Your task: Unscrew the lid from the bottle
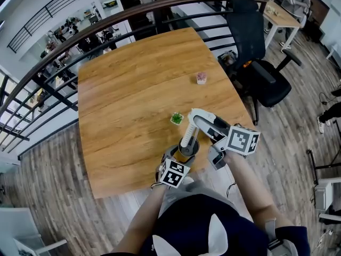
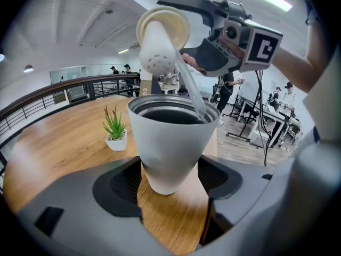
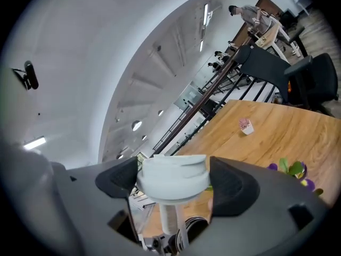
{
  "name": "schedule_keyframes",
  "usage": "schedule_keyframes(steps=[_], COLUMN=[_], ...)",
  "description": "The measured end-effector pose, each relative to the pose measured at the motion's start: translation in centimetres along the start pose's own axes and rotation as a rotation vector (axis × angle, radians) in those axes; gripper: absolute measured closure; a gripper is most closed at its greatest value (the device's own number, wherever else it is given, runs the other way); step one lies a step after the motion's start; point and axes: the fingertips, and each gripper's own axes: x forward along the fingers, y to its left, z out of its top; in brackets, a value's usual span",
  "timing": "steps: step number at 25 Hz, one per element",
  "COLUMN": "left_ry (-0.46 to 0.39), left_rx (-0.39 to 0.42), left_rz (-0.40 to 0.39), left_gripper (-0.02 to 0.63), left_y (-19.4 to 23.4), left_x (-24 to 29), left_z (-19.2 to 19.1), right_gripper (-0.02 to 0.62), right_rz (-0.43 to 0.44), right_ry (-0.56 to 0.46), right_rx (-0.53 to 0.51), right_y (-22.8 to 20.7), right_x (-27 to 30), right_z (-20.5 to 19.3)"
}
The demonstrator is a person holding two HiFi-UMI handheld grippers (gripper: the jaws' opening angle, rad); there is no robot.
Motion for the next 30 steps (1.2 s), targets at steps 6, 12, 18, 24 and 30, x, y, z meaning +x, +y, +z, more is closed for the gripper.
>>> schedule_keyframes(steps=[6, 12, 18, 24, 30], left_ry=[0.000, 0.008, 0.003, 0.008, 0.005], left_rx=[0.004, 0.008, 0.009, 0.007, 0.012], left_rz=[-0.004, -0.005, -0.005, -0.001, 0.002], left_gripper=[0.275, 0.275, 0.275, 0.275, 0.275], left_y=[0.1, 0.1, 0.1, 0.1, 0.1], left_x=[0.0, 0.1, 0.1, 0.0, -0.1], left_z=[-0.2, -0.3, -0.1, -0.2, 0.0], right_gripper=[0.175, 0.175, 0.175, 0.175, 0.175], right_rz=[-0.003, -0.004, 0.030, 0.047, 0.031], right_ry=[-0.071, -0.129, -0.162, -0.178, -0.198], right_rx=[0.082, 0.144, 0.155, 0.145, 0.145], right_y=[0.0, -0.4, -0.2, 0.3, 0.3], right_x=[-0.7, -1.8, -2.3, -2.4, -2.7], right_z=[2.0, 3.5, 4.6, 5.2, 5.8])
